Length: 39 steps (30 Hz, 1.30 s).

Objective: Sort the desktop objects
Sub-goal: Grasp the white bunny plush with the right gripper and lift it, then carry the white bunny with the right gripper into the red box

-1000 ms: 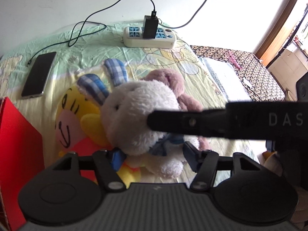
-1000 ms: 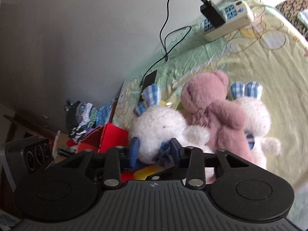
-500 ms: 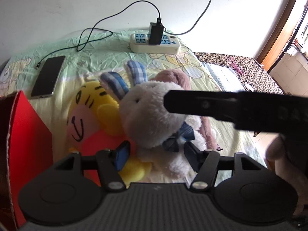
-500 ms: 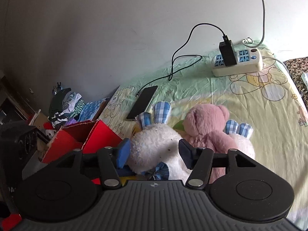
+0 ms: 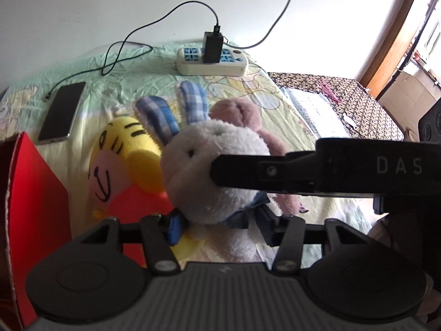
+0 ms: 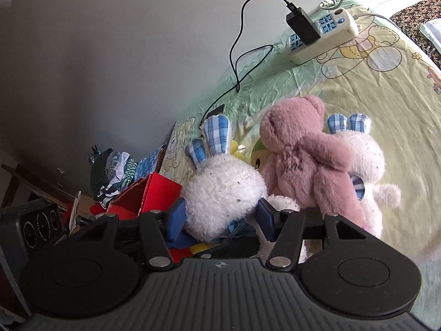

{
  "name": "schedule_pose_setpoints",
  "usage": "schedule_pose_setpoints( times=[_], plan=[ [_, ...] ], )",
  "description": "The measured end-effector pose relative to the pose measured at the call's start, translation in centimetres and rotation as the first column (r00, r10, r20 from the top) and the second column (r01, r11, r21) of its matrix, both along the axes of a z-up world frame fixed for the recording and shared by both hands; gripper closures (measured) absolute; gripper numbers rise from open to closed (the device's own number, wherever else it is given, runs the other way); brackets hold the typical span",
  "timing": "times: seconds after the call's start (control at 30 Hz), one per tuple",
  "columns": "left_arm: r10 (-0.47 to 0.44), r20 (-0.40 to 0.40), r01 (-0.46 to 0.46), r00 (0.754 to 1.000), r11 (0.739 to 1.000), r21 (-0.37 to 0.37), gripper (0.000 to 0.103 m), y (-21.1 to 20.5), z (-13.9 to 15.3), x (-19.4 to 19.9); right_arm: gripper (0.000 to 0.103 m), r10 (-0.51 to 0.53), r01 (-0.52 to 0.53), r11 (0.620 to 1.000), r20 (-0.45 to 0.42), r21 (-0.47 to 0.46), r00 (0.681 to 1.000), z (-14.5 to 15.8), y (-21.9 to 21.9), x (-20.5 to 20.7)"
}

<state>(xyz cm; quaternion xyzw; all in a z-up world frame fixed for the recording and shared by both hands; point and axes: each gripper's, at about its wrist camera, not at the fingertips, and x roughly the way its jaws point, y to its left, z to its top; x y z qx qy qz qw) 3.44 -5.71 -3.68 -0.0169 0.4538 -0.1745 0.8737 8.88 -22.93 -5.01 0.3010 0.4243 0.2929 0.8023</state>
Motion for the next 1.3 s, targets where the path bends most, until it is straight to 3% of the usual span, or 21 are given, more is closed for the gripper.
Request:
schedule_pose_setpoints(
  times=[0.17,0.4,0.63,0.83,0.93,1.1,1.3],
  plan=[
    [-0.016,0.038,0.017,0.999,1.000,-0.017,0.051,0.9,1.7,-2.7,0.047,-0.002,0.003,0.999,-0.027,0.042,1.000,1.0,-0.3,-2.4],
    [-0.020,0.130,0.025,0.991,0.999,-0.038,0.051,4.7,5.0,-5.9,0.047,0.035,-0.035,0.999,0.064,0.006,0.997,4.8,3.3,-5.0],
    [0.031,0.237,-0.025,0.971,0.999,-0.030,0.051,13.6,8.5,-7.6,0.047,0.088,-0.095,0.995,0.185,0.029,0.979,7.9,11.3,-5.3],
    [0.097,0.246,-0.102,0.964,0.995,0.009,0.051,22.0,8.0,-7.4,0.047,0.130,-0.142,0.989,0.224,0.036,0.966,7.1,19.8,-4.4],
    [0.121,0.214,-0.132,0.969,0.990,0.038,0.050,25.5,6.4,-6.8,0.047,0.141,-0.152,0.987,0.179,0.052,0.974,5.4,23.5,-3.5],
    [0.151,0.118,-0.163,0.981,0.982,0.097,0.050,29.7,3.2,-5.2,0.048,0.124,-0.125,0.988,0.010,0.092,0.992,1.9,28.2,-2.5],
    [0.159,0.038,-0.163,0.987,0.965,0.206,0.048,32.7,0.3,-4.1,0.051,0.087,-0.061,0.989,-0.198,0.133,0.976,-1.7,32.3,-1.7]
  ],
)
